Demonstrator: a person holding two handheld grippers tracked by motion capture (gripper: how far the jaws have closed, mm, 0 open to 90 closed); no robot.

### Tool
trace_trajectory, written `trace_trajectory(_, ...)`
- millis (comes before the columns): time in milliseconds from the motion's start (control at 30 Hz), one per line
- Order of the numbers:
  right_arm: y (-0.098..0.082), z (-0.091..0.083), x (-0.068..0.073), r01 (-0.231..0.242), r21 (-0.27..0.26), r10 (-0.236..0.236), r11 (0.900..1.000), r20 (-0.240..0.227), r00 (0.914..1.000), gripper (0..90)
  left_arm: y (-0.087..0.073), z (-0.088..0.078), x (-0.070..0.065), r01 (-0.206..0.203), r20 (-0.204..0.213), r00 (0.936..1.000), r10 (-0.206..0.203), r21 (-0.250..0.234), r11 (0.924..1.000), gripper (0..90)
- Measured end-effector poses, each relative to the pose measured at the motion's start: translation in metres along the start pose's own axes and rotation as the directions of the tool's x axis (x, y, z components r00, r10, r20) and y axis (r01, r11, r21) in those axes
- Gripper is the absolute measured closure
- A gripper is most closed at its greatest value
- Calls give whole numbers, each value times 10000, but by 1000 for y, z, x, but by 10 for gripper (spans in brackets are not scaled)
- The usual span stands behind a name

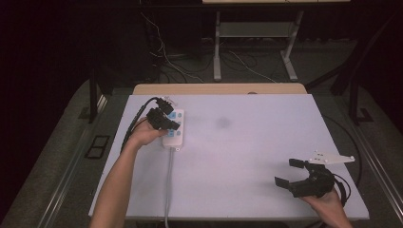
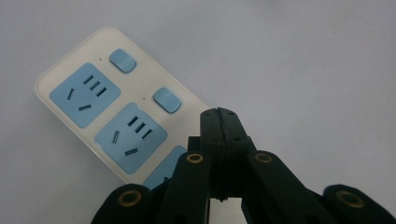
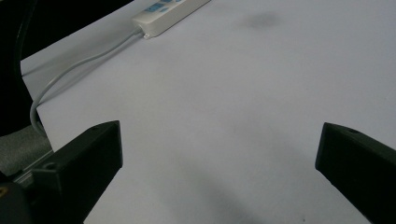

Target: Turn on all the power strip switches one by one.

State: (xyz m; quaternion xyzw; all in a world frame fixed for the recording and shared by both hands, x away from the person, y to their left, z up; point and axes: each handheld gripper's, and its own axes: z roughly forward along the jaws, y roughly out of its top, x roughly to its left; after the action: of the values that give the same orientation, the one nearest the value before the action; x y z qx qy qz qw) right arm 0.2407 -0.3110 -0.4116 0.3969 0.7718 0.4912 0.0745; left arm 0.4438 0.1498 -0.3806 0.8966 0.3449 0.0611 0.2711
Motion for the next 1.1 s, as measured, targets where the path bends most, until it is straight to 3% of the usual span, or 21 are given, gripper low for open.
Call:
trace_trajectory(667, 0, 0, -1, -32, 1, 32, 10000, -5, 10000, 5, 26, -18, 7, -233, -355, 9991, 230, -90, 9997, 893)
trace_trajectory(1100, -1, 0, -2, -57, 24, 57, 10000, -38, 10000, 5, 45, -14, 19, -141, -536, 9985, 131, -182, 9997, 893)
